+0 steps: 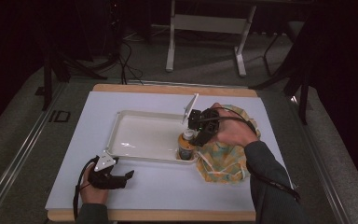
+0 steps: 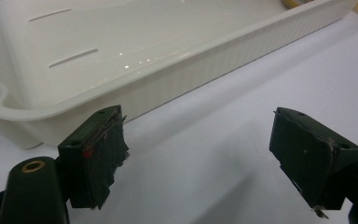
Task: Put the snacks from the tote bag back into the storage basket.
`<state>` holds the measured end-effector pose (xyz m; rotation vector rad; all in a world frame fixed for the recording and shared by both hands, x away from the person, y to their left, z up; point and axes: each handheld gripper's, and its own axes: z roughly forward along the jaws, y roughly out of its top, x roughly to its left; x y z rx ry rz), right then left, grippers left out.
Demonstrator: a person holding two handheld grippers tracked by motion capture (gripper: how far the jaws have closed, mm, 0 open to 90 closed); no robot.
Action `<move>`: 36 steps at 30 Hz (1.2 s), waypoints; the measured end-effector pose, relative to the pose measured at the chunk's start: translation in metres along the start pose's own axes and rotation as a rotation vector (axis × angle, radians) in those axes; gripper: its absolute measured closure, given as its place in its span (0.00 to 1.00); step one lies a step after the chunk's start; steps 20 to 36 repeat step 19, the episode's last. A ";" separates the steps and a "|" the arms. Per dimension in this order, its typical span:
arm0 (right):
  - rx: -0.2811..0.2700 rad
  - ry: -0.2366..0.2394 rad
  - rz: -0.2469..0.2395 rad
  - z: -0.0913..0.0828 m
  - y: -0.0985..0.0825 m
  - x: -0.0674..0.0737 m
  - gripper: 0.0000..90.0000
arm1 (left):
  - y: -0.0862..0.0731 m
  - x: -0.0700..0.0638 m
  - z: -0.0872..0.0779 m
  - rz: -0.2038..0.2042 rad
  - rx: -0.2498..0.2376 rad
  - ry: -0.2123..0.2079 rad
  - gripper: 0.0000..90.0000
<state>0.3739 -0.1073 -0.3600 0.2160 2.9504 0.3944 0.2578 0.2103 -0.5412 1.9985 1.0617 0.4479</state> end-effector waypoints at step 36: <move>-0.068 -0.016 0.074 -0.016 -0.043 -0.004 0.50 | 0.000 0.000 0.001 0.000 0.005 0.005 0.21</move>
